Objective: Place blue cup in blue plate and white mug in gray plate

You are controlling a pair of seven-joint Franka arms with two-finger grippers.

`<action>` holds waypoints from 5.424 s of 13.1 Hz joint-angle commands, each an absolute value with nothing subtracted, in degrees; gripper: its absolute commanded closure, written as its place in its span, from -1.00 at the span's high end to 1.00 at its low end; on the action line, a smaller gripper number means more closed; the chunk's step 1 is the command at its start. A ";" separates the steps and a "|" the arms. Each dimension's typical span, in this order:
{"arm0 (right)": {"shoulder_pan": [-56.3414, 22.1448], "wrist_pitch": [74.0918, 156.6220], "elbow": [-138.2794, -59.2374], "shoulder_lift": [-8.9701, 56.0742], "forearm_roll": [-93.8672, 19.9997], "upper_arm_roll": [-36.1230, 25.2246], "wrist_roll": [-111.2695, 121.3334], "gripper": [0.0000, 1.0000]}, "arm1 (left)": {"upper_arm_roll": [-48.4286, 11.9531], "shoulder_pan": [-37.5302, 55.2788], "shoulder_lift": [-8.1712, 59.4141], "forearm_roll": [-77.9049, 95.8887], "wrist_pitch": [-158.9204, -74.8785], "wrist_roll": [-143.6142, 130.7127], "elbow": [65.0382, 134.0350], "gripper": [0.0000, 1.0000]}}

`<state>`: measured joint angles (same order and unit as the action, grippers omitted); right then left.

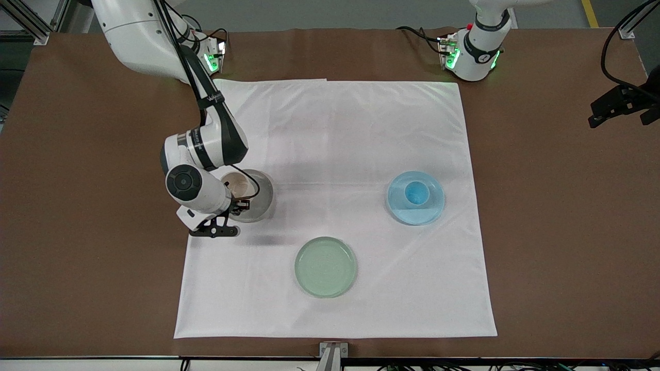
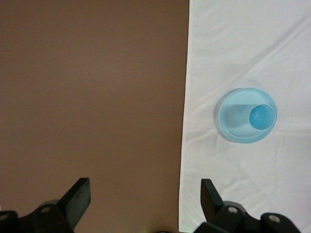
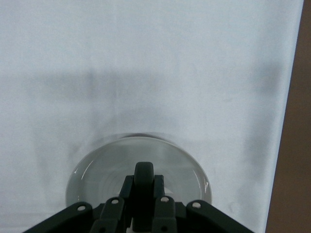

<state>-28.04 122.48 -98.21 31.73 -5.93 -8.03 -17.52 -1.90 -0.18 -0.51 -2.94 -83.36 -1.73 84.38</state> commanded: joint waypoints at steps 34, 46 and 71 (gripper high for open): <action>-4.04 90.18 -91.88 5.27 -2.90 -10.02 4.31 1.00 | -5.89 -0.53 -3.69 0.09 -84.20 -1.85 88.95 1.00; -5.54 90.09 -81.22 5.89 -2.90 -10.11 -0.62 1.00 | -5.89 -0.44 -2.46 -0.26 -83.94 -1.41 87.10 1.00; -5.89 90.18 -79.54 5.89 -0.35 -9.93 -0.70 1.00 | -6.15 0.09 -2.55 0.18 -83.67 -5.36 87.10 1.00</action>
